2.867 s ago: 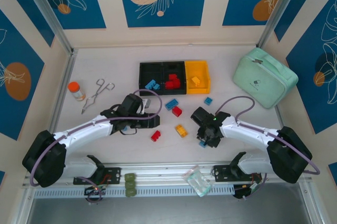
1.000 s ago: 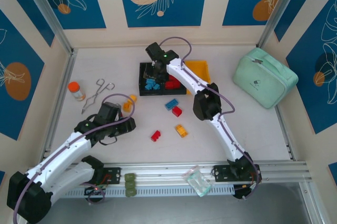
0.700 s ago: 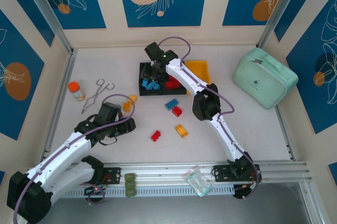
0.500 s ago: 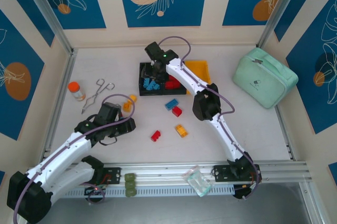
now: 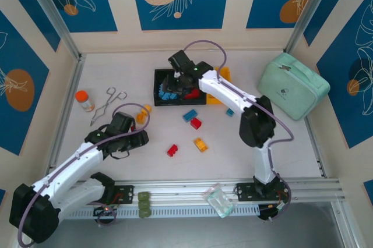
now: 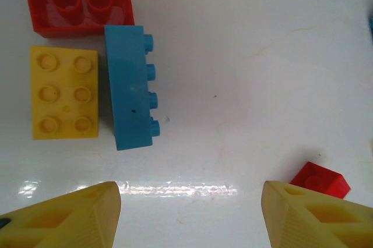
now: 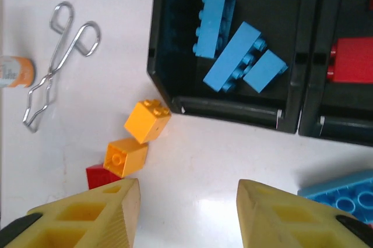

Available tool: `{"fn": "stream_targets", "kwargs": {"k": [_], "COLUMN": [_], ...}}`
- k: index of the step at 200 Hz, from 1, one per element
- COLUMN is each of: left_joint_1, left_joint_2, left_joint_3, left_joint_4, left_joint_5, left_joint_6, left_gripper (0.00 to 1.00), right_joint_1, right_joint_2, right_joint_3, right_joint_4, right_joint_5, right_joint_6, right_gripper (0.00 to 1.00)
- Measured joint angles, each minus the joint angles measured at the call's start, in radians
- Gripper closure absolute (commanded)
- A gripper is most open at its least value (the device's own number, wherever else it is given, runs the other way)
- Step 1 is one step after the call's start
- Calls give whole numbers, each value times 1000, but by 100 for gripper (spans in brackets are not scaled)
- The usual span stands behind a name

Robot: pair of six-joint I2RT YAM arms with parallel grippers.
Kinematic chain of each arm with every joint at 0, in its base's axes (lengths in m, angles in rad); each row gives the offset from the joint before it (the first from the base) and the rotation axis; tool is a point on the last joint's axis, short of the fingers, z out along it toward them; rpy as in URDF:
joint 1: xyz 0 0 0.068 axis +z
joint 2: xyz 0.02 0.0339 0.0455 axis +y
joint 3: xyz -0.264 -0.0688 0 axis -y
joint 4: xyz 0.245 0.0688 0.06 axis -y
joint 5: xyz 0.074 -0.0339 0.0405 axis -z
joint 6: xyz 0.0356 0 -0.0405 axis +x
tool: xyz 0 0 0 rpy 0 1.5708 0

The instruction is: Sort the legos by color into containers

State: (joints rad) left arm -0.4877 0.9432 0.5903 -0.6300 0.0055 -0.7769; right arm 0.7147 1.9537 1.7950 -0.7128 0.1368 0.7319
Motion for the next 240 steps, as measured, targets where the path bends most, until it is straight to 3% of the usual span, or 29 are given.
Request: {"fn": "stream_targets", "kwargs": {"k": [64,111,197,240], "left_joint_1": [2,3,3,3], "left_joint_2": [153,257,399,447], "left_joint_3": [35,68,108,118], "left_joint_4": [7,35,69,82], "left_joint_5": [-40,-63,-123,-127], "left_joint_6": [27,52,105,121], "left_gripper": [37,42,60,80], "right_joint_1": [46,89,147,162], "right_joint_2": [-348,-509,-557,-557], "right_joint_3": [-489,-714,-792,-792], "right_joint_4": [125,133,148,150], "right_joint_5": [22,53,71,77], "right_joint_6": [5,58,134,143], "right_gripper": [53,53,53,53]}}
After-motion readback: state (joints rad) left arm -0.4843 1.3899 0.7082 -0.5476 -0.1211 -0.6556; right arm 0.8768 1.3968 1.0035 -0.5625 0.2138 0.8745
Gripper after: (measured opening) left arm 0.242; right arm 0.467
